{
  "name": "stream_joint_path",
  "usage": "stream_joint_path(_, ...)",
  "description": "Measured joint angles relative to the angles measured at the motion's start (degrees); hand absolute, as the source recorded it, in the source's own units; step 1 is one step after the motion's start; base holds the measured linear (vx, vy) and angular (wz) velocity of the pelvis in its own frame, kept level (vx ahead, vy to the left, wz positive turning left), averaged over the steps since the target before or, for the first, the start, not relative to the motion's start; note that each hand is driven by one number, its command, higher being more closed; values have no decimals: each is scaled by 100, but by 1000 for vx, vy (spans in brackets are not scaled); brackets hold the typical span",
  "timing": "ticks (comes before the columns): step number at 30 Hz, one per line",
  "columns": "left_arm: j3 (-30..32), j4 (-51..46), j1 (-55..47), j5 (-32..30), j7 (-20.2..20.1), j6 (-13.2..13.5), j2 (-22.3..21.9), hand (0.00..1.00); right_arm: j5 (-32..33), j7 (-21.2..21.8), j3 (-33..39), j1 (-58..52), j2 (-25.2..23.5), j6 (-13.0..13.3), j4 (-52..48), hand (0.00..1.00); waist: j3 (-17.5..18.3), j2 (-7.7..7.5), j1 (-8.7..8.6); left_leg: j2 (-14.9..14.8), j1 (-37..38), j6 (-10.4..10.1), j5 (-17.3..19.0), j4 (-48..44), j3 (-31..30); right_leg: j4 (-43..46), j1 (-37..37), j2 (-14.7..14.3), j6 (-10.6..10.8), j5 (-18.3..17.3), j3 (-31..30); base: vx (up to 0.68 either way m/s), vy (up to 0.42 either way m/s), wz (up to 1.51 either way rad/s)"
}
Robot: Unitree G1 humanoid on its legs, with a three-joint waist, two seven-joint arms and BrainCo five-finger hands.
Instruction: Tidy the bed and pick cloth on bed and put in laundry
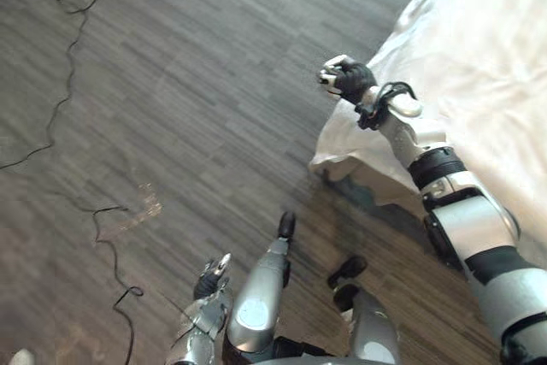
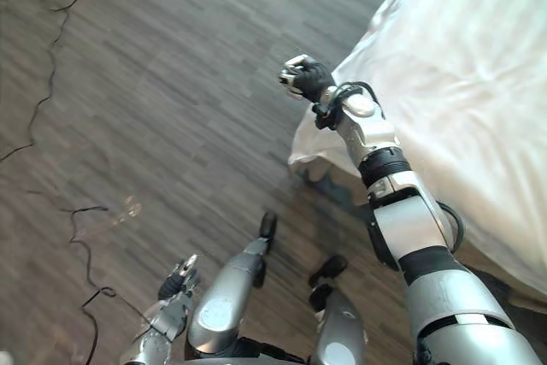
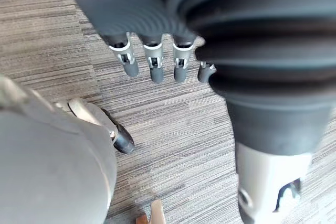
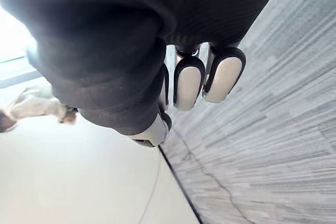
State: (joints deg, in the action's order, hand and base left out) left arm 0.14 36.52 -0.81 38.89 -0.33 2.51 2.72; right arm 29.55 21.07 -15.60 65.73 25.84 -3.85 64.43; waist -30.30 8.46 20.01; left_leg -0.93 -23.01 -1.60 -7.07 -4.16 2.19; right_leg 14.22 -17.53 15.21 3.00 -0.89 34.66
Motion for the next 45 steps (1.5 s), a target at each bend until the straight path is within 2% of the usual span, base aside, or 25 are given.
stream_joint_path(2, -3, 12, 12, -112, -123, 173, 73, 0, -51, -105, 353, -312, 49, -78, 424, 100, 0, 1, -2, -4, -148, 13, -57, 57, -41, -30, -159, 3, -9, 18, 66, -24, -42, 10)
stream_joint_path(6, 5, -9, 30, -144, -212, 331, 73, 0, -100, 67, 974, -1371, 223, -108, 439, 100, 1, 1, -107, 17, -145, 46, -80, 60, -25, -37, -160, 7, 8, 29, 56, 37, -46, 0)
stream_joint_path(10, 79, -47, 24, -128, -96, 442, 74, 0, 150, 363, 1330, -2590, 67, 59, 444, 100, -5, -9, -557, 6, 59, 66, -88, 43, 17, -77, 50, -30, 37, 51, -71, 64, -56, -13)
stream_joint_path(11, 161, -132, 1, -127, 67, 468, 73, 0, 287, 499, 1408, -3027, -93, 172, 390, 100, -21, -47, -720, -21, 303, 80, -38, 55, 48, -177, 251, -90, 53, 64, -195, 26, -74, -47)
stream_joint_path(13, 333, -308, -81, -128, 234, 510, 103, 0, 428, 667, 1414, -3518, -302, 342, 113, 100, -28, -160, -890, -94, 600, 27, 40, 144, 153, -293, 444, -183, 43, 81, -325, 0, -66, -55)
stream_joint_path(14, 461, -450, -122, -144, 403, 542, 179, 0, 639, 806, 1420, -3959, -492, 461, -297, 100, -32, -308, -1004, -125, 805, 19, 64, 226, 252, -420, 589, -281, 39, 81, -409, -5, -46, -48)
stream_joint_path(15, 498, -525, -152, -196, 496, 553, 241, 0, 733, 863, 1420, -4171, -593, 519, -495, 100, -26, -390, -1047, -170, 882, -7, 84, 249, 302, -479, 641, -329, 12, 67, -469, -1, -62, -58)
stream_joint_path(17, 571, -681, -279, -447, 802, 555, 490, 0, 924, 1092, 1231, -4987, -925, 656, -1355, 100, -12, -780, -1191, -322, 1256, -52, 107, 424, 472, -666, 900, -499, -32, 99, -624, 24, -88, -47)
stream_joint_path(18, 579, -684, -301, -492, 845, 547, 522, 0, 943, 1180, 1156, -5197, -983, 693, -1604, 100, -8, -869, -1206, -357, 1351, -83, 128, 434, 511, -699, 979, -534, -15, 111, -645, 66, -123, -34)
stream_joint_path(19, 619, -663, -380, -607, 1003, 457, 540, 0, 1056, 1398, 797, -5765, -1121, 767, -2410, 100, 45, -1103, -1283, -428, 1592, -138, 164, 429, 570, -809, 1234, -635, -30, 140, -703, 74, -102, -21)
stream_joint_path(22, 628, -584, -549, -843, 1078, 377, 542, 0, 1187, 1705, 256, -6305, -1252, 824, -3424, 100, 313, -1362, -1362, -487, 1827, -196, 206, 480, 668, -954, 1446, -728, -20, 157, -820, 81, -60, -23)
stream_joint_path(23, 630, -424, -697, -1096, 1125, 258, 540, 0, 1268, 1877, -79, -6594, -1363, 735, -4074, 100, 652, -1491, -1397, -505, 1993, -199, 205, 615, 747, -1078, 1568, -791, -9, 178, -887, 93, -39, -22)
stream_joint_path(24, 629, -365, -767, -1181, 1158, 222, 538, 0, 1271, 1941, -222, -6645, -1422, 703, -4263, 100, 799, -1542, -1433, -506, 2065, -201, 206, 656, 770, -1126, 1626, -805, 0, 183, -904, 115, -36, -25)
stream_joint_path(25, 626, -199, -883, -1291, 1168, 152, 533, 0, 1351, 2105, -473, -6658, -1533, 653, -4500, 100, 1089, -1598, -1446, -506, 2215, -206, 210, 761, 841, -1202, 1722, -824, 19, 195, -959, 85, -10, -21)
stream_joint_path(28, 624, 102, -968, -1505, 1166, 45, 525, 0, 1858, 2166, -737, -6214, -1706, 540, -4677, 100, 1524, -1572, -1426, -496, 2477, -204, 209, 950, 913, -1261, 1887, -813, 77, 232, -1038, 39, 11, -12)
stream_joint_path(30, 626, 130, -951, -1646, 1169, 45, 553, 0, 2241, 2068, -711, -5627, -1834, 501, -4679, 100, 1539, -1573, -1393, -480, 2542, -202, 208, 955, 951, -1277, 1937, -808, 108, 263, -1095, -53, 44, -11)
stream_joint_path(31, 625, 129, -921, -1713, 1173, 45, 549, 0, 2432, 1951, -676, -5194, -1916, 495, -4680, 100, 1539, -1573, -1321, -482, 2529, -229, 232, 988, 990, -1318, 1922, -802, 114, 304, -1136, -97, 44, -13)
stream_joint_path(33, 619, 131, -917, -1718, 1179, 38, 538, 0, 2571, 1673, -657, -4600, -1999, 475, -4647, 100, 1537, -1569, -1281, -481, 2472, -214, 236, 992, 992, -1388, 1895, -810, 152, 330, -1136, -85, 24, -4)
stream_joint_path(36, 618, 132, -836, -1715, 1175, 23, 543, 0, 2623, 1094, -333, -3329, -2143, 501, -4227, 100, 1475, -1526, -1143, -485, 2228, -224, 99, 988, 899, -1403, 1698, -822, 68, 455, -1065, -77, -2, 15)
stream_joint_path(38, 619, 121, -433, -1700, 1156, 34, 547, 0, 2620, 728, 224, -2147, -1931, 553, -3655, 100, 1059, -1380, -951, -488, 2022, -207, -55, 952, 778, -1412, 1581, -829, -30, 575, -931, -94, -6, 30)
stream_joint_path(40, 616, 106, -141, -1659, 1136, 51, 556, 0, 2605, 490, 456, -1168, -1653, 600, -3164, 100, 716, -1223, -899, -485, 1733, -180, -191, 950, 726, -1386, 1325, -822, -51, 658, -861, -162, -1, 20)
stream_joint_path(42, 487, 112, 38, -1583, 1016, 55, 559, 0, 2552, 310, 546, -455, -1289, 605, -2607, 100, 578, -1047, -789, -468, 1352, -144, -293, 949, 720, -1371, 940, -804, -94, 766, -856, -112, 6, 7)
stream_joint_path(45, -122, 117, 229, -1587, 815, 108, 539, 0, 2529, 107, 686, -118, -501, 593, -1906, 100, 334, -589, -636, -373, 951, -49, -421, 949, 577, -1323, 582, -706, -85, 845, -764, -49, 30, 15)
